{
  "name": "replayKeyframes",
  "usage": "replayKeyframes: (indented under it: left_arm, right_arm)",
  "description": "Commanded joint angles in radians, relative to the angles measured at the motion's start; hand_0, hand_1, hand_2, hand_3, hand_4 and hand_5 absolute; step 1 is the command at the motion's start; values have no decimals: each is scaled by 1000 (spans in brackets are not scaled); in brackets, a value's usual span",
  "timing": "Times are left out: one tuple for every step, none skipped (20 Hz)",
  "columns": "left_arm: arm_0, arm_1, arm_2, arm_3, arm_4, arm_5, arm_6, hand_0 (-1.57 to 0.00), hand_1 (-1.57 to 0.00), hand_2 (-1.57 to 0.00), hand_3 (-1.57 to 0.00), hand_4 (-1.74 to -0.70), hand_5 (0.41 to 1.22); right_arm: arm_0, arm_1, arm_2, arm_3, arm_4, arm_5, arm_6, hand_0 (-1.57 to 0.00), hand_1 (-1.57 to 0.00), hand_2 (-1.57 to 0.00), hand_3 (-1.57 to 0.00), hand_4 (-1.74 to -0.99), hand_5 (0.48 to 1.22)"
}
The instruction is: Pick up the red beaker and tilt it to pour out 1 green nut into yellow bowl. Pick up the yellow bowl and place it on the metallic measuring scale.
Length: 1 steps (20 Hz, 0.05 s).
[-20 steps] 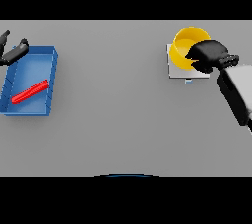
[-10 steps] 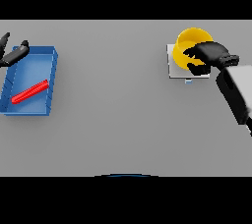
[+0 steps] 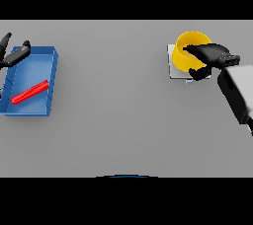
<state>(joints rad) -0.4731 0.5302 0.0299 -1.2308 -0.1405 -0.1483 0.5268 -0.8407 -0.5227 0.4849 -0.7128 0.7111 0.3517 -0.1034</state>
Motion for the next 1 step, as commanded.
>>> replayKeyframes:
  left_arm:
    - [-5, 3, 2, -1, 2, -1, 1, 1, 1, 1, 1, -833, 760]
  right_arm:
    - [2, -3, -1, -5, -1, 1, -2, -64, -63, -50, -42, -1390, 779]
